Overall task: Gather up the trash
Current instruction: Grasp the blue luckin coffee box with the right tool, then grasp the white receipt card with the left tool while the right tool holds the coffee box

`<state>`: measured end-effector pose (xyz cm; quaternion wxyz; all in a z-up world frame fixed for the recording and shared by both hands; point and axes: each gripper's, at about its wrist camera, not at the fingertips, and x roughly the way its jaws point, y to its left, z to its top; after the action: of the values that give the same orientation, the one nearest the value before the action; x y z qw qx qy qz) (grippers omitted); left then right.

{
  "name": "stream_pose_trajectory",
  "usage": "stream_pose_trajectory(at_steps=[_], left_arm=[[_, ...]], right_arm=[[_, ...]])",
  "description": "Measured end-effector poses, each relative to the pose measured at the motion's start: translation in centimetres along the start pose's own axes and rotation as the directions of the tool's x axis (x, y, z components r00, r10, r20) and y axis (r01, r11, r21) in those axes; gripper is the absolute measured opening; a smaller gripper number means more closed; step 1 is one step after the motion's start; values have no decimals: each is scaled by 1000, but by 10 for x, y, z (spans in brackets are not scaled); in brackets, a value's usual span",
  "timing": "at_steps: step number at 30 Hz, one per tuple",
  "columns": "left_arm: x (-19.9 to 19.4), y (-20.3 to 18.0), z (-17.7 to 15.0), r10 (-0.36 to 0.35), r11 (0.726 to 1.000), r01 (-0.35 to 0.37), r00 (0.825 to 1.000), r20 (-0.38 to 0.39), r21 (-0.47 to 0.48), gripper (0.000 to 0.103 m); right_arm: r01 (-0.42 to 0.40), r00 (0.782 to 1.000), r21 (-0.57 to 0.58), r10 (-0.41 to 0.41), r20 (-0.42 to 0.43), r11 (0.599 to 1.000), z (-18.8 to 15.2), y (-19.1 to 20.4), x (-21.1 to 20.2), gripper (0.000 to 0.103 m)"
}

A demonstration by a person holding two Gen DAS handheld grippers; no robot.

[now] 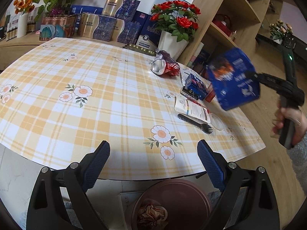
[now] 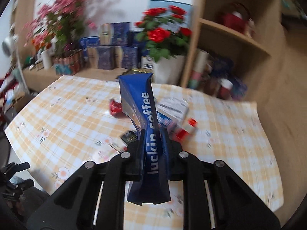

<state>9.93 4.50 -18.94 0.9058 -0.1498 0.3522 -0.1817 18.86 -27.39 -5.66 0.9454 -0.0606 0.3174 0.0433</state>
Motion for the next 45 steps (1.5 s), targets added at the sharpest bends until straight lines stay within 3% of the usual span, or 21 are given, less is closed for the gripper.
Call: stream_pose_trajectory(at_steps=[4,7,16,23,28,32,34,39,43,45], left_arm=[[7,-5,3,-11,1000,12,999,-38,8,90],[16,-17,11,-64,998,66,995,-79,21,90],[60,-77,27,-126,969,164,972,-200,184,90],[124,-131,36,24,939,82,953,-303,333,90],[175,-163,33,200,888,-40,931,-306,457,90],[209,-177,27,297,841,-85,898,-325,534,76],[220,-180,26,351,813,-119,881,-316,571,74],[230,-182,32,363,797,-98,866,-343,597,70],[228,-178,39,349,782,-57,865,-361,621,52],[221,-179,44,306,781,-7,876,-373,625,28]], right_arm=[[40,998,76,-37,-43,996,-30,-38,-13,19],[63,997,111,-56,-60,992,-49,-56,-15,19],[51,995,178,-34,-98,983,-77,-82,-4,19],[21,997,167,-9,-74,986,-75,-81,1,20],[12,998,154,-3,-60,988,-75,-82,3,20],[-3,999,164,11,-48,987,-77,-87,3,20],[-11,999,167,18,-42,986,-78,-88,2,20],[-20,999,166,26,-32,986,-79,-90,2,21],[-23,999,171,29,-30,985,-80,-90,2,21],[-24,999,176,29,-27,984,-80,-91,2,21]])
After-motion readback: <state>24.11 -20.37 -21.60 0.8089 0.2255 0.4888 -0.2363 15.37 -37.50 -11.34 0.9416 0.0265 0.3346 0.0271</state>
